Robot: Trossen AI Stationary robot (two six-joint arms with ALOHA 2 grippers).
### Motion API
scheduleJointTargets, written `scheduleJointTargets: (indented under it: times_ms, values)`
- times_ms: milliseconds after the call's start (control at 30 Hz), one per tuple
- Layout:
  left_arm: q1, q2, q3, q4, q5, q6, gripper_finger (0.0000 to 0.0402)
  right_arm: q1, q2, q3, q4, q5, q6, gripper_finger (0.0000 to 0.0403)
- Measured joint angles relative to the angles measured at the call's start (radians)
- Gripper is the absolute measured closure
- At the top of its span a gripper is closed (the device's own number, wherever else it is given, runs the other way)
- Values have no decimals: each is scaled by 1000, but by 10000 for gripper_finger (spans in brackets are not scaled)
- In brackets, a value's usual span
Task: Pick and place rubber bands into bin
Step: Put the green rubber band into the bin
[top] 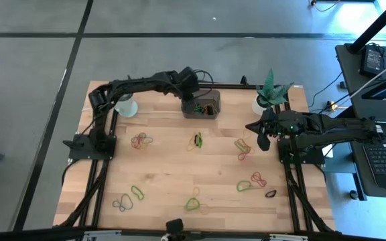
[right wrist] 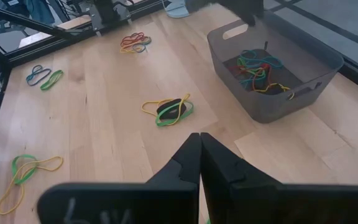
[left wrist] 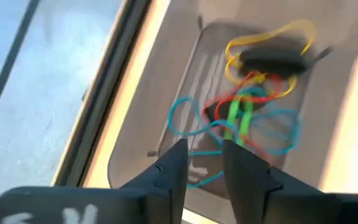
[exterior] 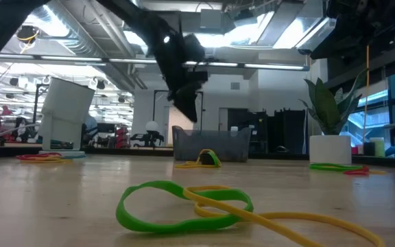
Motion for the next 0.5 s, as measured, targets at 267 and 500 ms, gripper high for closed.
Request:
scheduleJointTargets:
  times_ms: [267, 500]
  values:
    - [-63, -133, 0, -8, 0, -93, 384, 0, 0, 0, 0, 0, -2, 393]
    - [-154, -190, 0, -121, 6, -224, 398, 0, 0, 0, 0, 0, -3, 393]
